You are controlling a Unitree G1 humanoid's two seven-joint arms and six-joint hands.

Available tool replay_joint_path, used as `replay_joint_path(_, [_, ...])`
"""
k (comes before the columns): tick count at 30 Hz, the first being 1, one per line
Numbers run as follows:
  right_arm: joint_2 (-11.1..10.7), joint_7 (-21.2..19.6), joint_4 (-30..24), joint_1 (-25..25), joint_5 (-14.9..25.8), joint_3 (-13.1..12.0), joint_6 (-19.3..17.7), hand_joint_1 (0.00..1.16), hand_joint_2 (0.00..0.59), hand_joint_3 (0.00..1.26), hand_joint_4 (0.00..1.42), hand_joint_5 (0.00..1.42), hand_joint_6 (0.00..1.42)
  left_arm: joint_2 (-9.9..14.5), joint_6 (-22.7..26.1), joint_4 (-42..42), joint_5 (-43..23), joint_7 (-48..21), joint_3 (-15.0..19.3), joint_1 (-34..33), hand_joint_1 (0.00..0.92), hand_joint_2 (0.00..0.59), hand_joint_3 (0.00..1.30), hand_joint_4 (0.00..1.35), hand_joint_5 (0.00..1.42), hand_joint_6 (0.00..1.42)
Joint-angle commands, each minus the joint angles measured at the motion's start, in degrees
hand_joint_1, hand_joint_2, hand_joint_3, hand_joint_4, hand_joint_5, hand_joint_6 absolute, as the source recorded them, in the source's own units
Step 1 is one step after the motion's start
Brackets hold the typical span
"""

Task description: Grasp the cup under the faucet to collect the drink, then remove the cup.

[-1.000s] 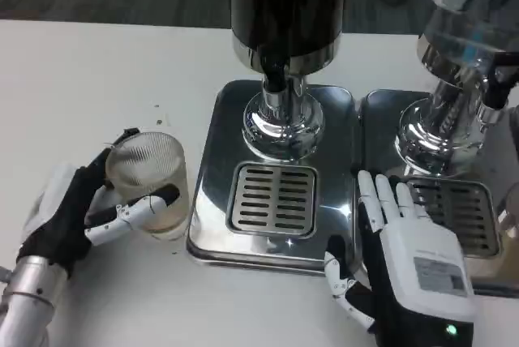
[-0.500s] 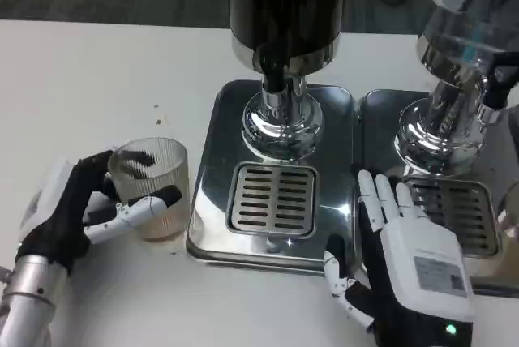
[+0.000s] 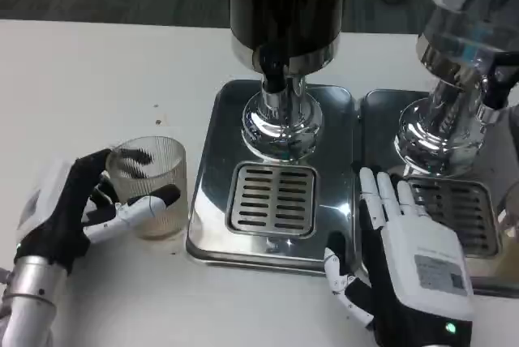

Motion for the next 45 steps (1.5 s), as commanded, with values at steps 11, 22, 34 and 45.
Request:
replay_joint_path(11, [-0.27,-1.35,0.44,-0.73,0.06,-0.77,-0.16,0.41,0.563,0.00,0.00,0.00,0.13,0.73,-4.09,-3.53,1.40,2.64,0.23,-2.70,0.543,0.046,0.70,0.79,0.90,1.04])
replay_joint_path(22, [0.38,-1.97,0.53,-0.58,-0.18,-0.56,0.56,0.41,0.563,0.00,0.00,0.00,0.13,-1.76,-2.42,-2.23,6.87,2.91,-4.62,-8.04,0.553,0.040,0.70,0.79,0.90,1.04])
replay_joint_path(34, [1.36,-2.49,0.24,-0.09,-0.75,-0.39,1.86,0.41,0.563,0.00,0.00,0.00,0.13,-4.35,0.14,-0.07,19.38,15.55,-14.66,-13.13,0.555,0.038,0.70,0.79,0.89,1.04])
replay_joint_path(45, [1.71,-2.61,-0.30,0.18,-1.05,-0.22,2.68,0.41,0.563,0.00,0.00,0.00,0.13,-8.46,4.78,3.72,20.12,21.52,-17.18,-15.28,0.543,0.031,0.70,0.77,0.89,1.03])
